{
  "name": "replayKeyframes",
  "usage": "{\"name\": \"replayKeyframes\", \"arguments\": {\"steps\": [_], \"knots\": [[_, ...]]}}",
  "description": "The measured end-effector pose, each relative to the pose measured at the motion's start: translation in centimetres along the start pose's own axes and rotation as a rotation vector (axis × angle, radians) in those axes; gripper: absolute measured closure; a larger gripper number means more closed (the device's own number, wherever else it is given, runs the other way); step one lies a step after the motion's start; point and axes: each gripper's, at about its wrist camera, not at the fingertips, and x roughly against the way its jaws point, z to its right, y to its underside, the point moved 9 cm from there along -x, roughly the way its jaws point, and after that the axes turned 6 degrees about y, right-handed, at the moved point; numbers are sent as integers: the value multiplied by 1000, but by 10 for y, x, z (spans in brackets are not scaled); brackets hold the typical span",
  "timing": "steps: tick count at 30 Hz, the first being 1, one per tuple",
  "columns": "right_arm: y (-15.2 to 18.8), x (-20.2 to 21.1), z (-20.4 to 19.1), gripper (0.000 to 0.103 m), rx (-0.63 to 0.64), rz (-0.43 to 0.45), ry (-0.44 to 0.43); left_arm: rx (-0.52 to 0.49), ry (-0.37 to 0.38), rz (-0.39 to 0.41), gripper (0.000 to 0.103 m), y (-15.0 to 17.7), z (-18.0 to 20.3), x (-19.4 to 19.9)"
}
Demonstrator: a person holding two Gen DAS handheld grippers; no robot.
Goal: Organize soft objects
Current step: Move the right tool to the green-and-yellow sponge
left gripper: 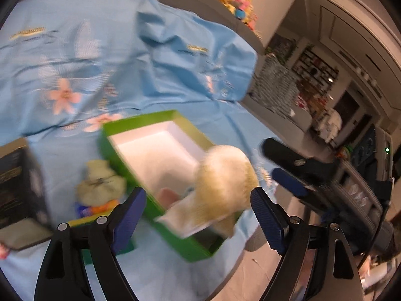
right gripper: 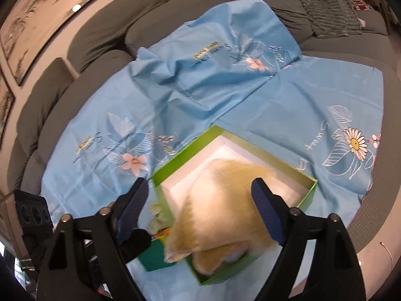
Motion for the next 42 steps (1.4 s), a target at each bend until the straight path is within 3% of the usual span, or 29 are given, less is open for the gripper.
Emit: {"name": "replayKeyframes", "arguments": {"steps": [7, 14, 19, 26, 36, 42], "knots": [[25, 10, -45, 9, 50, -52, -90, 128, -116, 45, 14, 32, -63, 58], [66, -6, -83, 7, 117, -144, -119, 239, -245, 66, 14, 79, -117, 99], [110, -42, -103, 7, 194, -260, -77, 316, -304, 37, 14, 122, -147, 112], [149, -92, -110, 7, 375, -308, 86, 441, -316, 25, 14, 165, -177, 126], [177, -129, -102, 7, 445, -371, 153, 502, -335, 69, 14, 181, -195, 145], [184, -133, -104, 12, 481, -363, 170, 511, -343, 89, 14, 185, -198, 154]]}}
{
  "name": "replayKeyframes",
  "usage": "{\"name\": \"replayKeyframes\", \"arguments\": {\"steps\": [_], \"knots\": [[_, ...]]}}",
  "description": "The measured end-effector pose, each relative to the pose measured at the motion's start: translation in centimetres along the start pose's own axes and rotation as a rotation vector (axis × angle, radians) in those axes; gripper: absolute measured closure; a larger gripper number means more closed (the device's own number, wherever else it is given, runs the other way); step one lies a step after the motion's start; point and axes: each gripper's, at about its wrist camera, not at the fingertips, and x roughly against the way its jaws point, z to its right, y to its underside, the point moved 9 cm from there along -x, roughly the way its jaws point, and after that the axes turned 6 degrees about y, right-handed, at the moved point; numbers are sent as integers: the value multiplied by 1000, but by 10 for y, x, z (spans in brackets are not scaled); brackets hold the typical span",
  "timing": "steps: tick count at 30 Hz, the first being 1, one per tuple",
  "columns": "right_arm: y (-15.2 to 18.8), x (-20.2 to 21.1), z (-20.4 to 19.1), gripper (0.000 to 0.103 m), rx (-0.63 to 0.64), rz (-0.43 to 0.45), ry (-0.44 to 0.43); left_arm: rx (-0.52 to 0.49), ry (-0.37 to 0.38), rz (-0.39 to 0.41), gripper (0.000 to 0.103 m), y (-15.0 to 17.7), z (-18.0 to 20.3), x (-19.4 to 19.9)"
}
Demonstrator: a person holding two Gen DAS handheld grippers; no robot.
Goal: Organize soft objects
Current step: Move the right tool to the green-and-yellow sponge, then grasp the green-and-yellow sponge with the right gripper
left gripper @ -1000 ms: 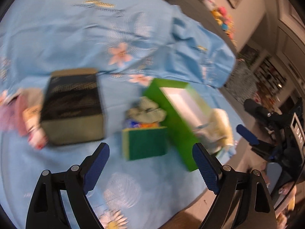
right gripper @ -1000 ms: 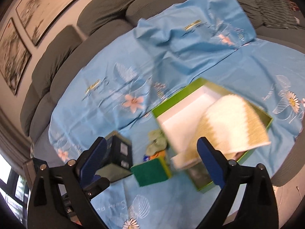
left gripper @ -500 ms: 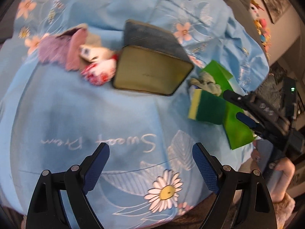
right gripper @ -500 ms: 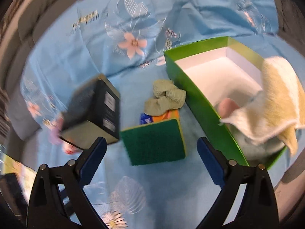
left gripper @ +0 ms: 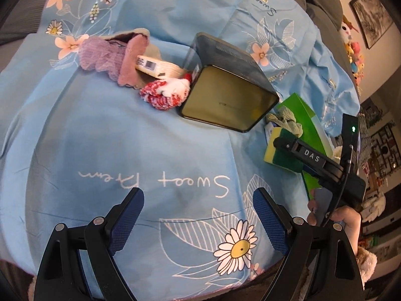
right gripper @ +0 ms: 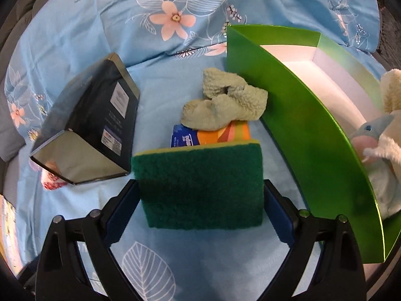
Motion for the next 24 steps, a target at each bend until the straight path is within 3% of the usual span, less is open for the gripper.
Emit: {"name": "replayKeyframes", "arguments": {"steps": [3, 8, 14, 18, 24], "knots": [[3, 8, -5, 14, 18, 2, -4, 10, -13, 11, 14, -2, -4, 3], [22, 41, -39, 14, 96, -17, -138, 29, -17, 39, 14, -6, -11, 9], [72, 58, -86, 12, 171, -164, -308, 67, -21, 47, 14, -6, -20, 12], [89, 55, -94, 10, 174, -208, -338, 85, -18, 54, 14, -5, -26, 17], [83, 56, -87, 1, 123, -205, -358, 98, -15, 49, 14, -4, -28, 17]]}}
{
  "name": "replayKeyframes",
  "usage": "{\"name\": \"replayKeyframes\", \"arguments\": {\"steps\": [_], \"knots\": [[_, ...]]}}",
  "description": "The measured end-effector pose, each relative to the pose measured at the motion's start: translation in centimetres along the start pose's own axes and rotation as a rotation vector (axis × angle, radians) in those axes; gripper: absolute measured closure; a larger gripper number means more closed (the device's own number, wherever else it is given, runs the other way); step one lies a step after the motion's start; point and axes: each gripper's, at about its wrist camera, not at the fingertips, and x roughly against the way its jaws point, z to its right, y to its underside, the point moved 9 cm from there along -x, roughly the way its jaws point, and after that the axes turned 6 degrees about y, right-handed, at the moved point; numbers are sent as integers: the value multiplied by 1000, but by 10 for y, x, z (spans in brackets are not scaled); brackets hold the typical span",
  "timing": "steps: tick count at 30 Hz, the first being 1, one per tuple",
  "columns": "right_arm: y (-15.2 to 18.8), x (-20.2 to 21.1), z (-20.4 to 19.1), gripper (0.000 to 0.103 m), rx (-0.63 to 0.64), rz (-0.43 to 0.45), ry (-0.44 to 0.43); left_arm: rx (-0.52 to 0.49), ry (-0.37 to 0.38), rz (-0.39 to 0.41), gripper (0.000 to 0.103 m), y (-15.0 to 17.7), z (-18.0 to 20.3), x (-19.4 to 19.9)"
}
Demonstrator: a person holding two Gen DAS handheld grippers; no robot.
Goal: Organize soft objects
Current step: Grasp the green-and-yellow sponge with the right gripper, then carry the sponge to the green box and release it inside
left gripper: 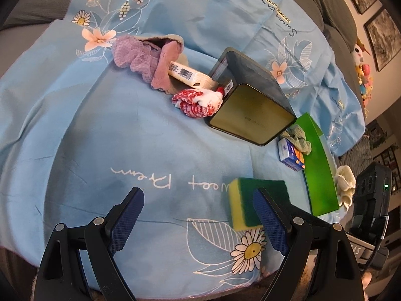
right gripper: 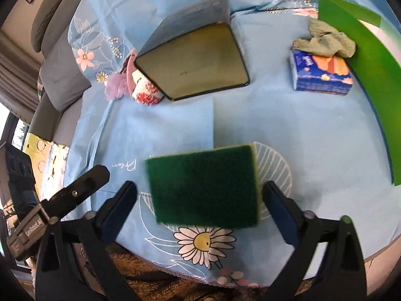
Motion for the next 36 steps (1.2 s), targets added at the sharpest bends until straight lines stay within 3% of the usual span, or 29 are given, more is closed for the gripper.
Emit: {"name": "replayKeyframes", "arguments": {"steps": [9, 15, 16, 17, 21, 28, 36], "knots": [[-13, 15, 18, 2, -123, 45, -83, -18, 40, -57, 14, 12, 15, -16], [-14, 15, 19, 46, -148, 51, -109, -28, 115, -116, 15, 29, 39, -33], [-14, 15, 18, 52, -146, 51, -111, -37, 119, -124, 17, 32, 43, -36], [-14, 13, 17, 55, -143, 48, -113, -45, 121, -131, 25, 33, 46, -38], [-12, 8, 23, 57, -135, 32, -109, -47, 137, -170, 56, 40, 52, -51], [-12, 1, 30, 56, -139, 26, -82, -119, 120, -154, 60, 40, 68, -50], [-43, 46, 47, 56, -152, 181, -33, -263, 179, -62, 61, 9, 127, -38]]}}
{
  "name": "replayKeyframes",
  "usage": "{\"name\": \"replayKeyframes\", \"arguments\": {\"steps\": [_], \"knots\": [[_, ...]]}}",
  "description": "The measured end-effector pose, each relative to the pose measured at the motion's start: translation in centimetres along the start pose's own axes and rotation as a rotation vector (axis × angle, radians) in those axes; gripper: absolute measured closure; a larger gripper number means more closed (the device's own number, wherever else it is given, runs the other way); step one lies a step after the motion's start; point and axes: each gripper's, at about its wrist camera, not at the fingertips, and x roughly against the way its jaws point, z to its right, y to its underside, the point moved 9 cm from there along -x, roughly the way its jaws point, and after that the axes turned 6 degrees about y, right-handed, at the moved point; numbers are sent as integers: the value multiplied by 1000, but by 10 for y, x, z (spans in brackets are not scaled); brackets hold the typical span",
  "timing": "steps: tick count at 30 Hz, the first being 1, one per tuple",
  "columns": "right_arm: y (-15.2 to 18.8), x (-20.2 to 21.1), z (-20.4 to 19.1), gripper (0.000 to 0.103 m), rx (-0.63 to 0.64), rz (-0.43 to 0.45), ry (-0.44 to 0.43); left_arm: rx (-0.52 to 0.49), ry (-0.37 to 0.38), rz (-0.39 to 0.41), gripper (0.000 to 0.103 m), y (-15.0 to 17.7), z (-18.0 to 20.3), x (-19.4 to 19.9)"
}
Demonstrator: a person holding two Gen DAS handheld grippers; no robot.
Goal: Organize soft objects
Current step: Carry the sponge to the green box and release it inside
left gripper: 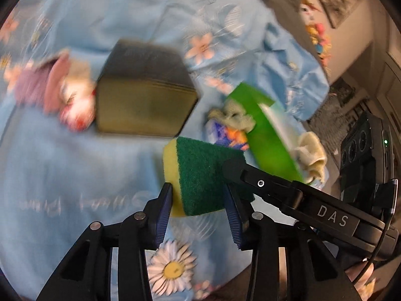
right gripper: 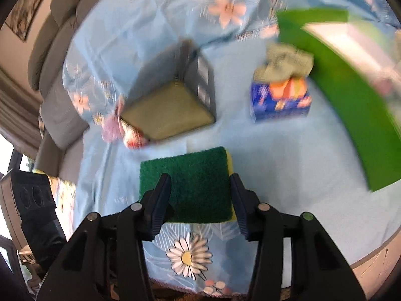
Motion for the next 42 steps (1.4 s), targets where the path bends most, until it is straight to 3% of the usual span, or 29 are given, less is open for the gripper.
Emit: {"name": "replayKeyframes", "arguments": {"steps": [12, 19, 24, 30, 42], "knots": [[-79, 88, 52, 55, -139, 300, 35, -233, 145, 67, 61, -79, 114, -37], [-112, 116, 105, 55, -261, 396, 94, -261, 237, 10, 61, -102, 160, -83], [-119, 115, 138, 55, -348, 412, 125, -262, 267, -46, 61, -103, 175, -115], [-119, 95, 172, 55, -418, 388, 186, -285, 252, -109, 61, -94, 177, -147], [-116, 65, 204, 56, -459, 331, 278, -176, 265, -195, 61, -79, 156, -185]]}}
